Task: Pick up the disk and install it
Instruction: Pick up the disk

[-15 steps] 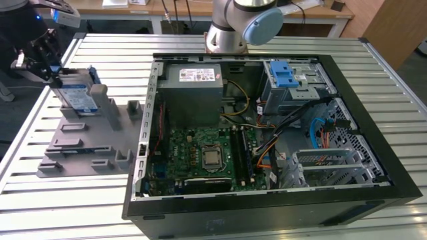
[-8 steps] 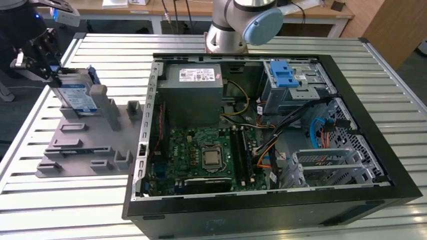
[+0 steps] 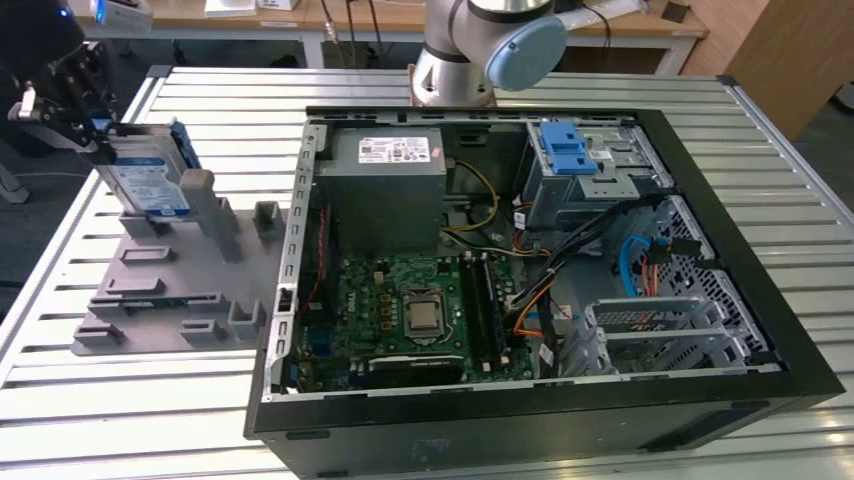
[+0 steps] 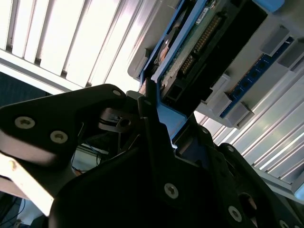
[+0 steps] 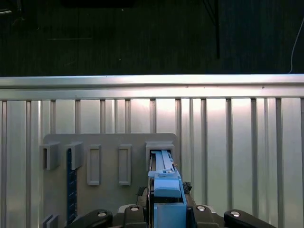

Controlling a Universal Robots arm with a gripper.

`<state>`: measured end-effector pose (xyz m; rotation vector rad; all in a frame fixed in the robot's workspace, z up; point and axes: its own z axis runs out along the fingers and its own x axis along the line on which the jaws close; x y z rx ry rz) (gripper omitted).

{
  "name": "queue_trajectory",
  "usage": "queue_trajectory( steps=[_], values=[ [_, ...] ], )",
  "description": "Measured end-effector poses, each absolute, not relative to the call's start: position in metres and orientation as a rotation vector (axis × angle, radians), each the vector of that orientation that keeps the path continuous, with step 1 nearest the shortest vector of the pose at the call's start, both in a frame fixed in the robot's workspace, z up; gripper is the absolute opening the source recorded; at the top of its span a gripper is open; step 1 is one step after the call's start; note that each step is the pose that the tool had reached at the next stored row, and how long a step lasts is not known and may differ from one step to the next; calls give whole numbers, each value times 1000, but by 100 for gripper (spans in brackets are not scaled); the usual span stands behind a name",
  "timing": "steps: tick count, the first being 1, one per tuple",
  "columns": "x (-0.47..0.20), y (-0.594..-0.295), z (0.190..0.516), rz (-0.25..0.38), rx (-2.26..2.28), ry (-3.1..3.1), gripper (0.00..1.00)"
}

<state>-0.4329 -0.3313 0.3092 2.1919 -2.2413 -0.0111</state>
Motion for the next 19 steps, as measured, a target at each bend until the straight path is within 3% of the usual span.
queue_trajectory(
  steps=[19],
  values=[
    [-433, -331, 335, -11, 2196, -2238, 36]
  ],
)
